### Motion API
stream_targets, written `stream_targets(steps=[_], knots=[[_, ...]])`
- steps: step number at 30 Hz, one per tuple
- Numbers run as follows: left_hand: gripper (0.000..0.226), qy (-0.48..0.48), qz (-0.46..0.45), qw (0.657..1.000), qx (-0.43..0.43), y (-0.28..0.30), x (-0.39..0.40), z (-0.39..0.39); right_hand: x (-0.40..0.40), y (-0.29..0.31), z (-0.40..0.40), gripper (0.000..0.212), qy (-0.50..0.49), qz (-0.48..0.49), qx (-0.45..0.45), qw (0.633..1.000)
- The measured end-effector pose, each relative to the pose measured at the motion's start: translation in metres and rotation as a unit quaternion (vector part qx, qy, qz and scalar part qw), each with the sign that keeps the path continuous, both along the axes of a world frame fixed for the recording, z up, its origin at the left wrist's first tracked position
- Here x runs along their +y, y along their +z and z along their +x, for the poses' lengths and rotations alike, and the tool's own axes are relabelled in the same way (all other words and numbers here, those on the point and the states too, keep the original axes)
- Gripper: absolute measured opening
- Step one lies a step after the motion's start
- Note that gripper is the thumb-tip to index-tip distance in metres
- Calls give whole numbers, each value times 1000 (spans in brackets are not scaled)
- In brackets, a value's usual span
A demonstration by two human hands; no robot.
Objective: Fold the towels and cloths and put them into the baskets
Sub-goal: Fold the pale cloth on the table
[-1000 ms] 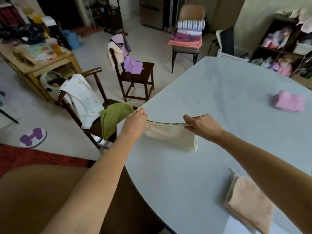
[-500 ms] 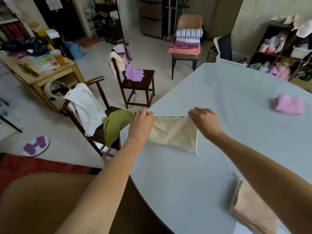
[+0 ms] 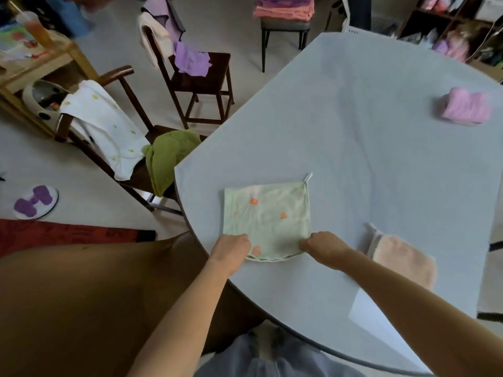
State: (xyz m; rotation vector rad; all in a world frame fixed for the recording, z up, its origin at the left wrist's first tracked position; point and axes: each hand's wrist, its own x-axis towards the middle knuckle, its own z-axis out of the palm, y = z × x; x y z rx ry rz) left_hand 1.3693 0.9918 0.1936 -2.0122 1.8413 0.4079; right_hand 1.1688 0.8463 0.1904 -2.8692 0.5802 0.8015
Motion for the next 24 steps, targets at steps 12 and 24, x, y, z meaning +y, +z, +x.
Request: stream_targets(steps=[12, 24], knots=[[41, 123, -96, 978, 142, -2, 2, 27, 3, -11, -1, 45, -66, 31, -150, 986], [33, 538, -299, 741, 268, -41, -76, 72, 14, -56, 112, 58, -244, 3, -233, 941]])
